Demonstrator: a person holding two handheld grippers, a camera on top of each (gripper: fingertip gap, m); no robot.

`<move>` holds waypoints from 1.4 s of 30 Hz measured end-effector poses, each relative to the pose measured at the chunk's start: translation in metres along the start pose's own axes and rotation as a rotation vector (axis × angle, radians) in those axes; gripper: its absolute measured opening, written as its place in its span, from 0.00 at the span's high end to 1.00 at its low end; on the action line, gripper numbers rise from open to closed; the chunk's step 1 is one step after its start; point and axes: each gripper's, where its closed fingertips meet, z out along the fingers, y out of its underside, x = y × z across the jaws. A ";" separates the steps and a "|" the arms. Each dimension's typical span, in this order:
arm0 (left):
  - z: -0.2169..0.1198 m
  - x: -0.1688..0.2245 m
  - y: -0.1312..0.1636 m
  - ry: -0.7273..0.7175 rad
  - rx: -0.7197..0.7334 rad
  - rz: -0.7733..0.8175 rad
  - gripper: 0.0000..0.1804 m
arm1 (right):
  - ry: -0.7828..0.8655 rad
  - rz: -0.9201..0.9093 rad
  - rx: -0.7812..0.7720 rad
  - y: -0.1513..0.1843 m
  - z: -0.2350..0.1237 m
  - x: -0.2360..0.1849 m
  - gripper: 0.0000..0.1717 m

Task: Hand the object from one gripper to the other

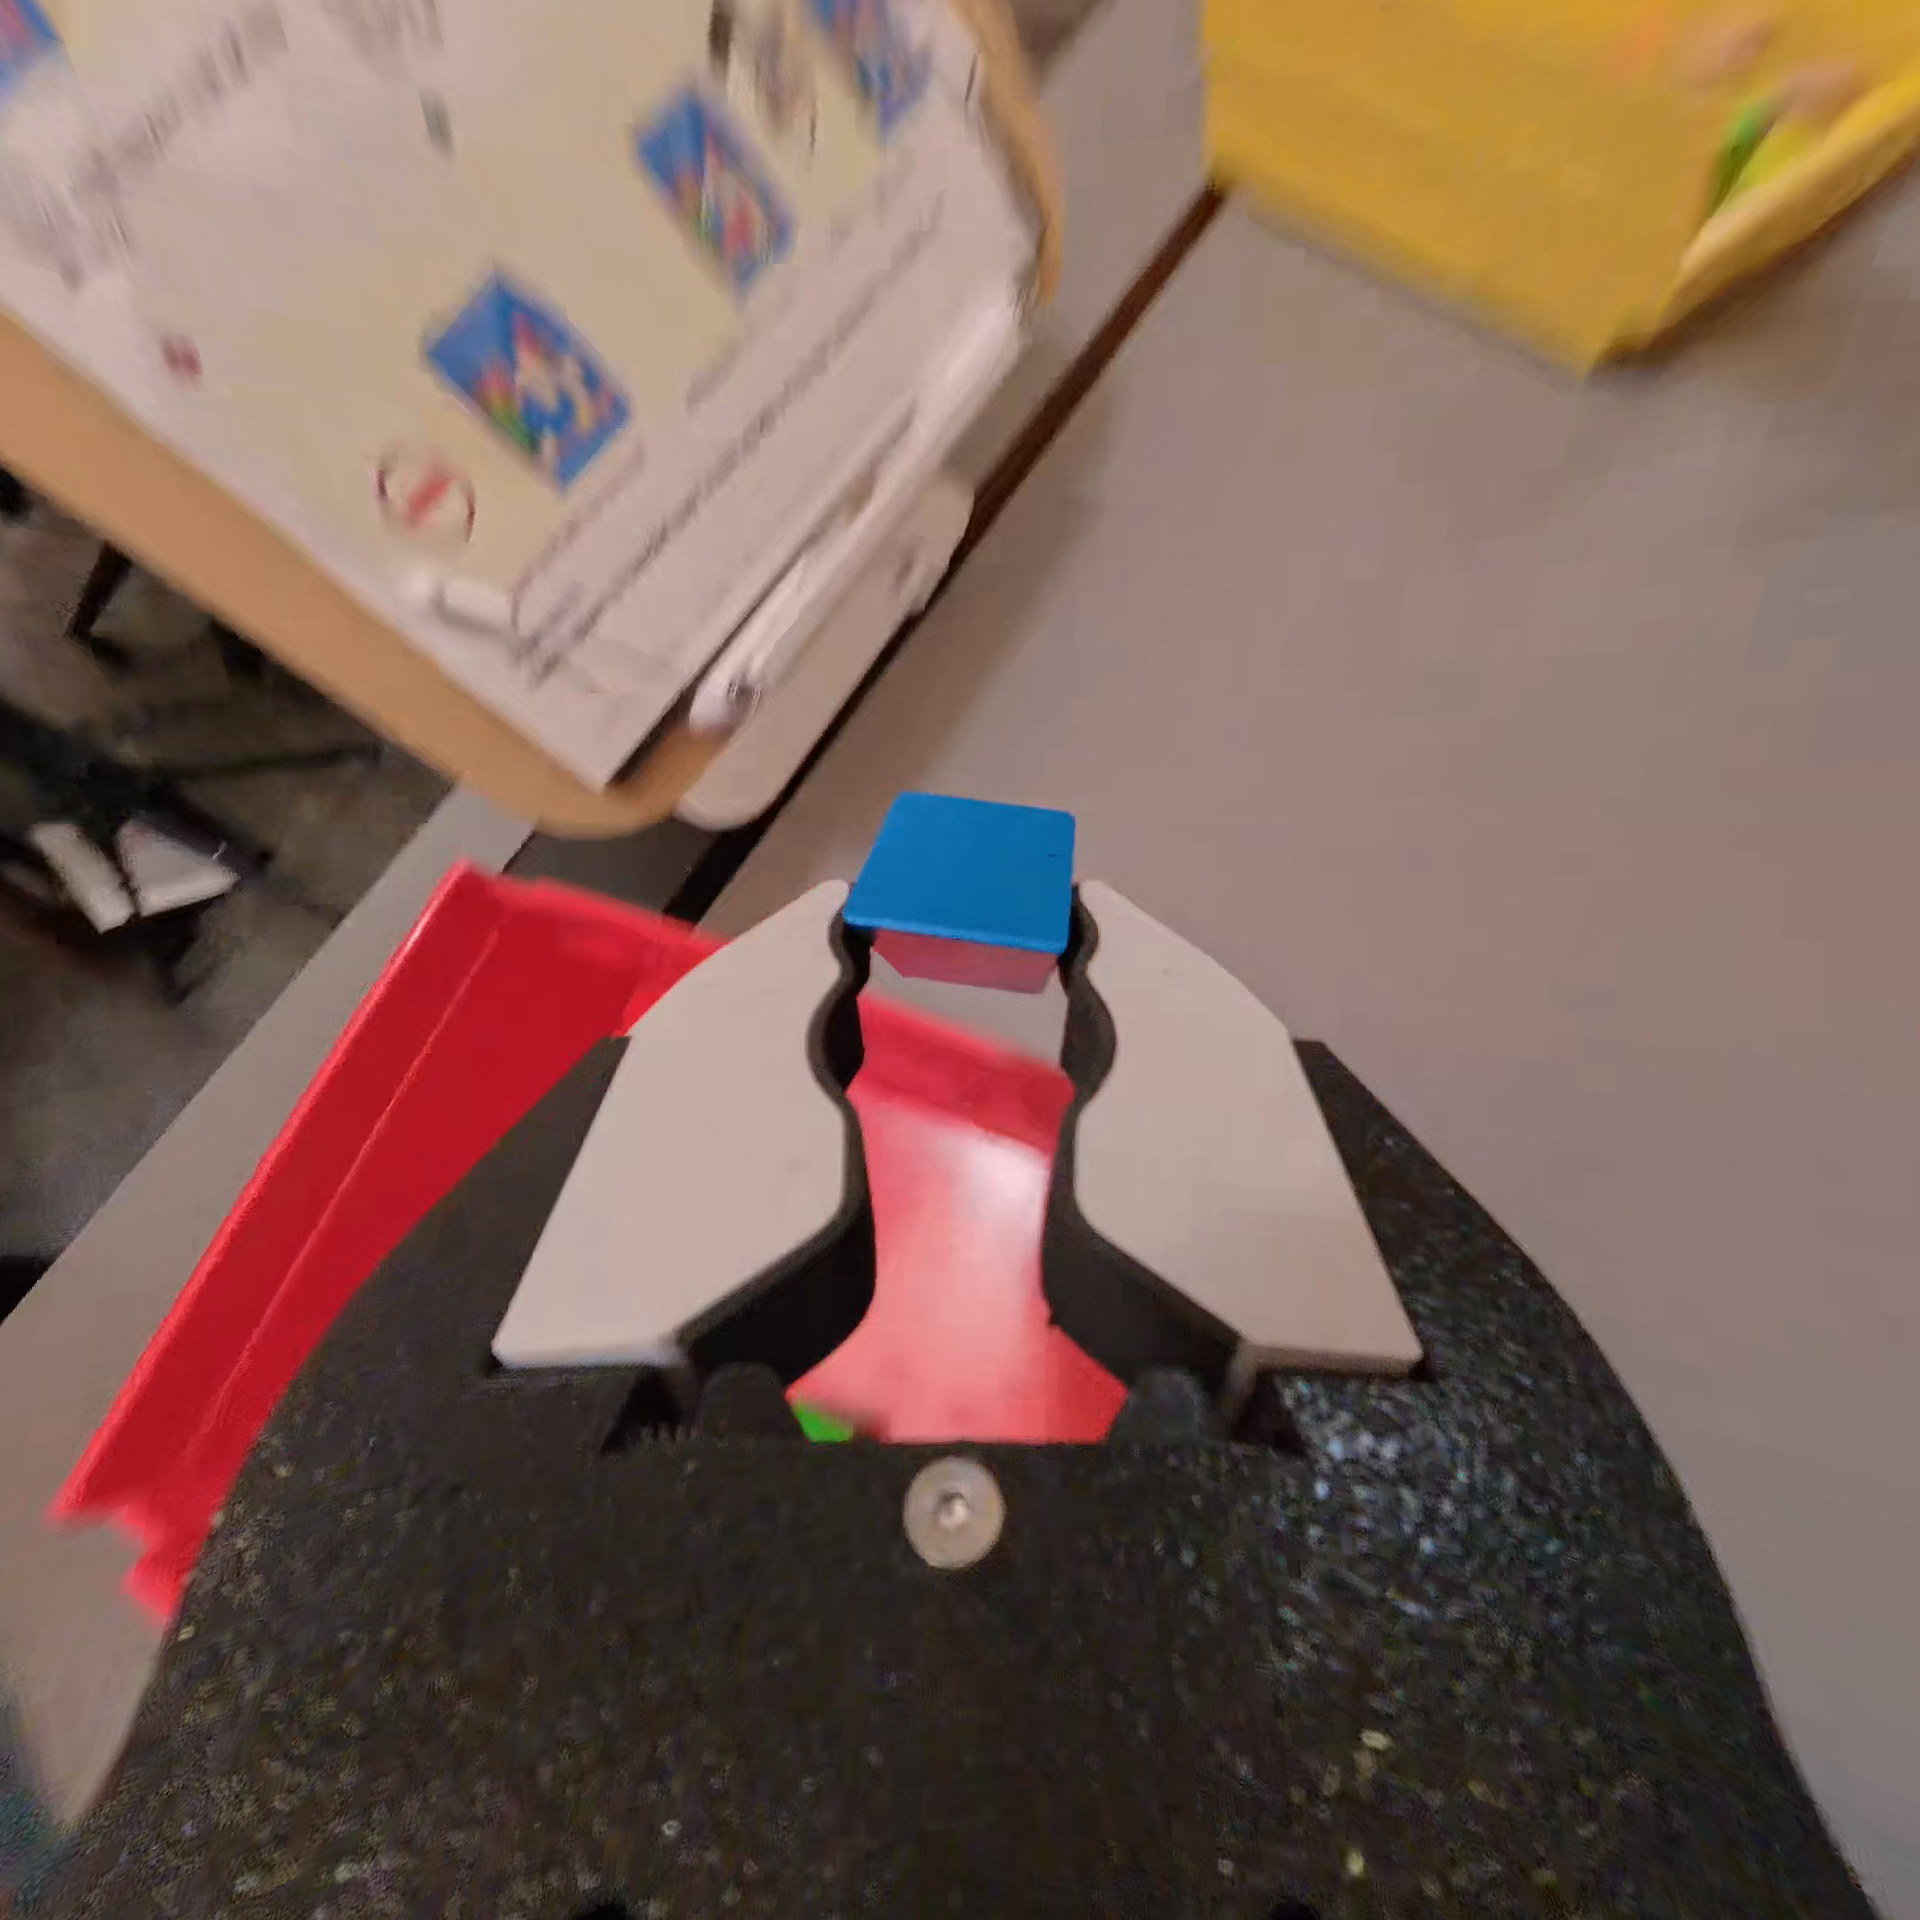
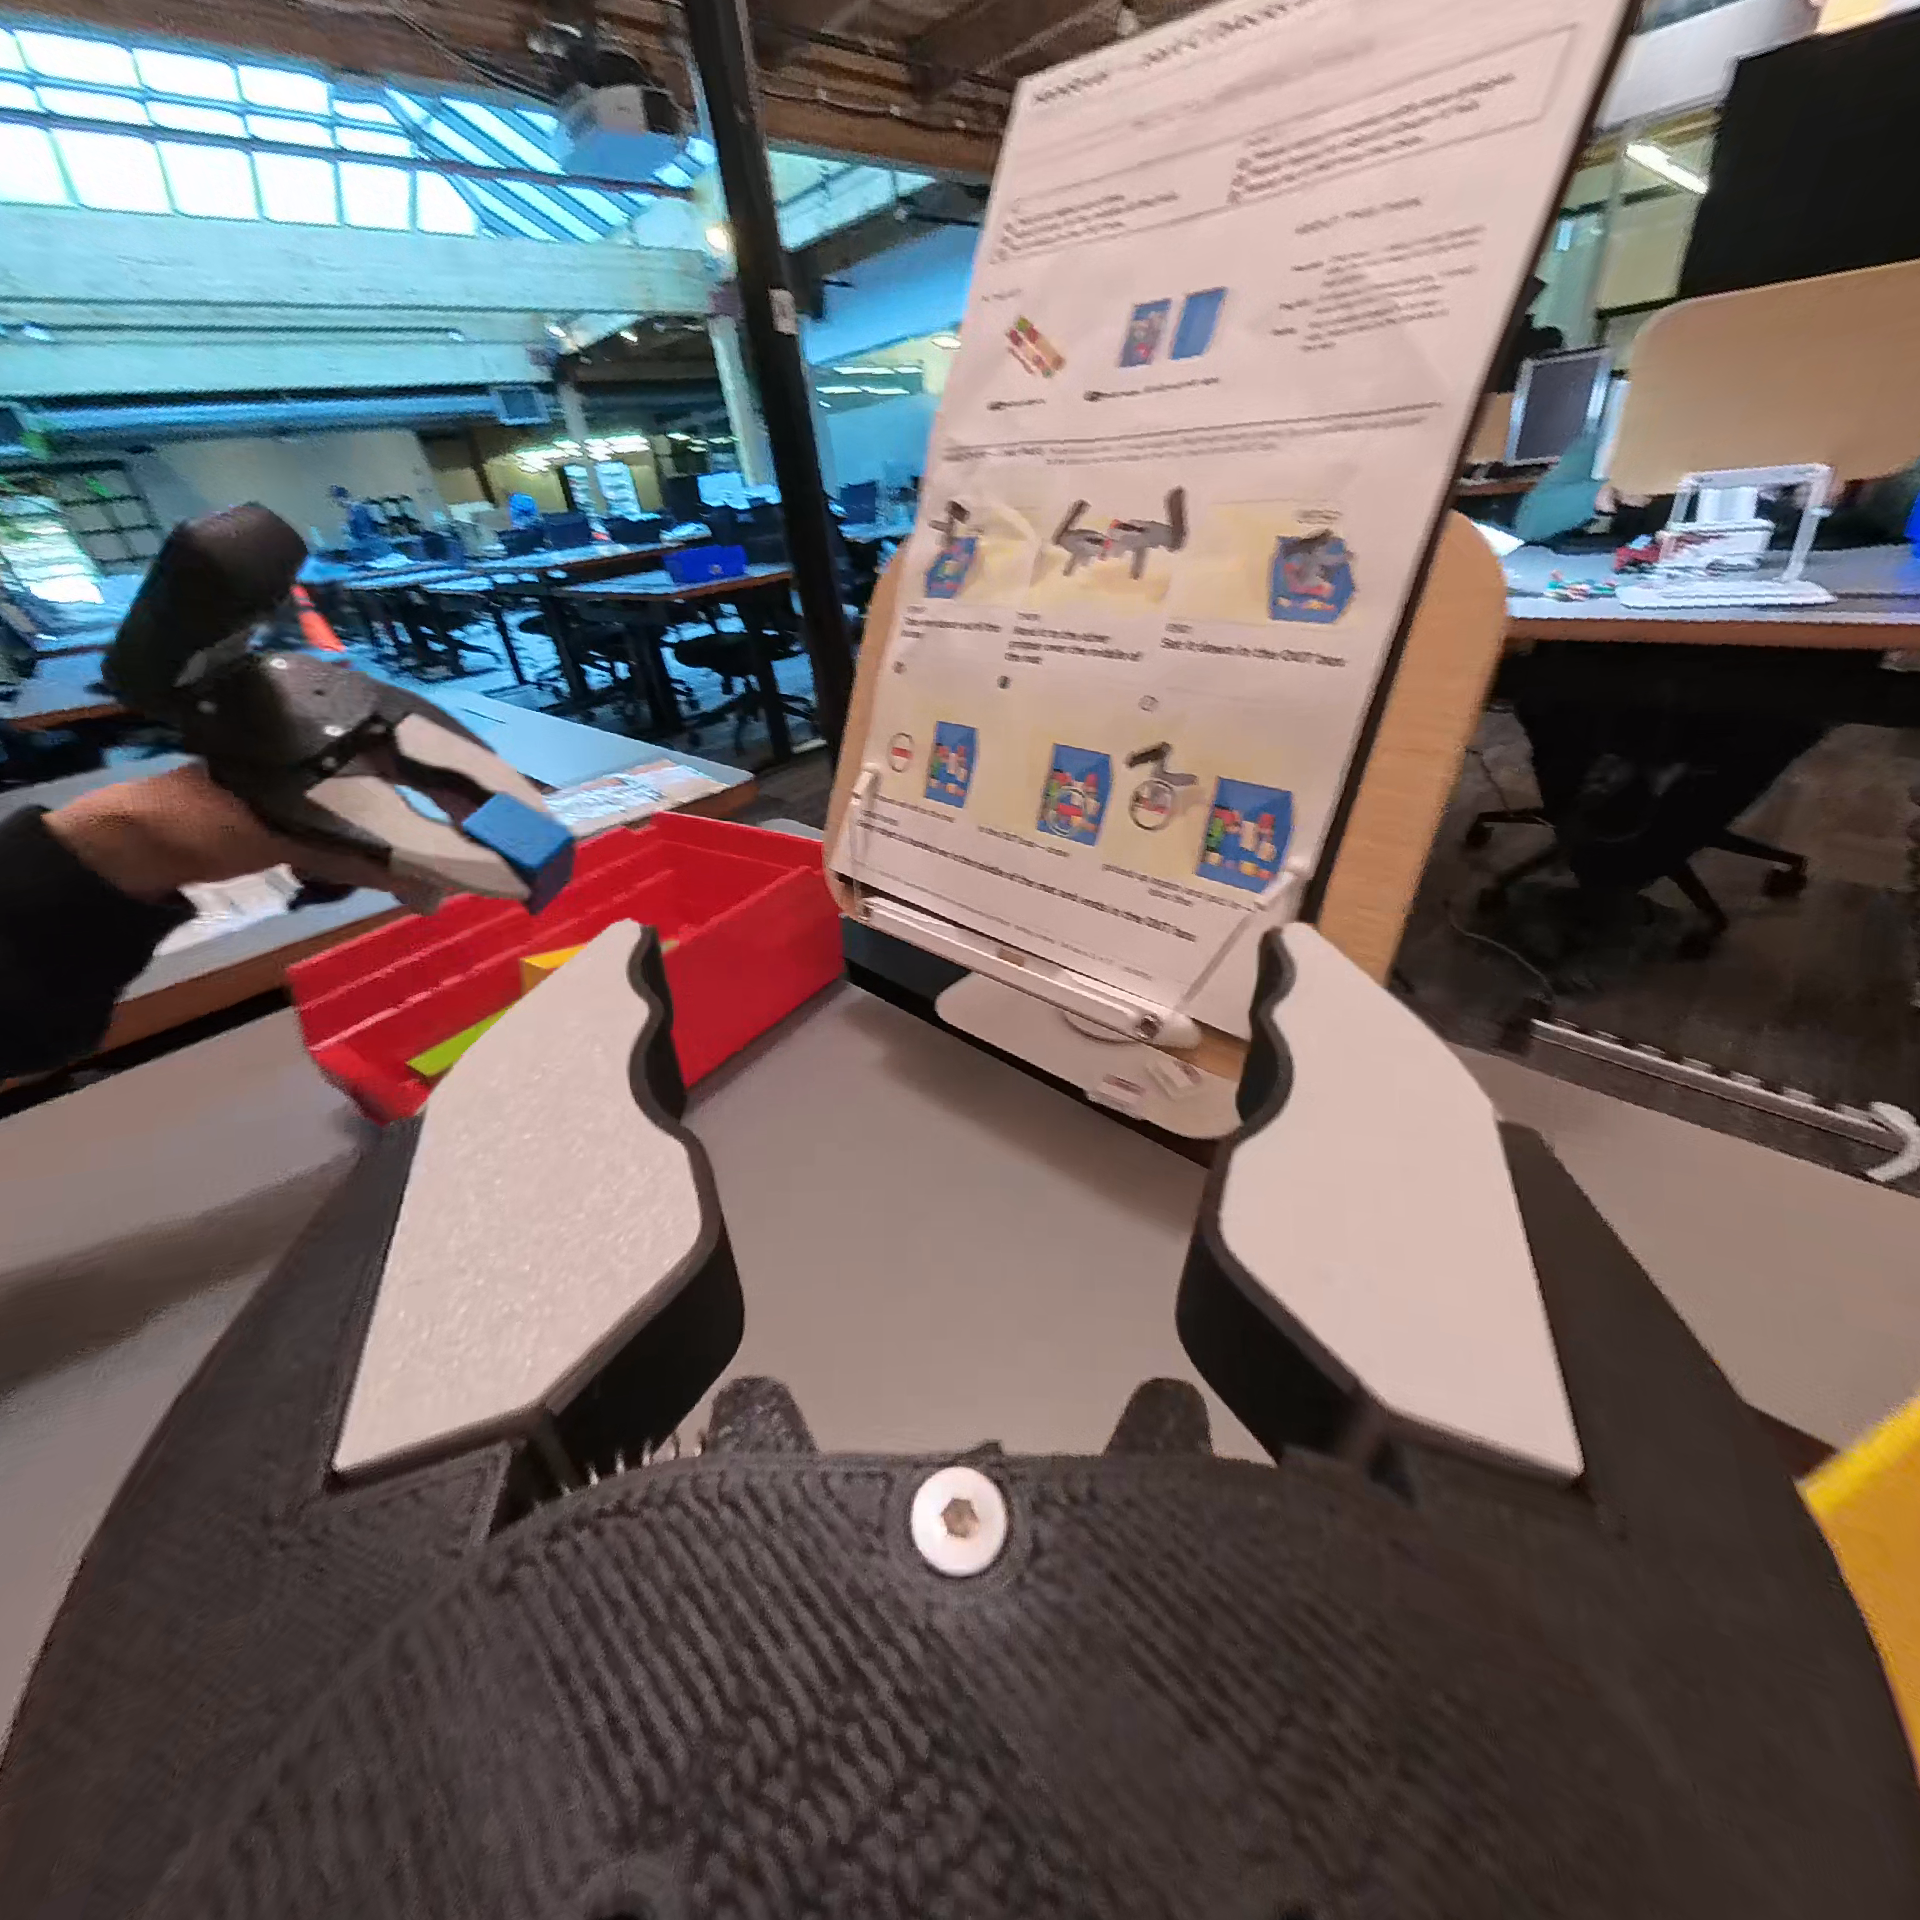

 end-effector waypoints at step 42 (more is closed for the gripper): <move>0.006 0.179 -0.133 0.456 0.609 0.046 0.81 | -0.793 -0.127 -0.006 0.015 0.024 -0.178 0.81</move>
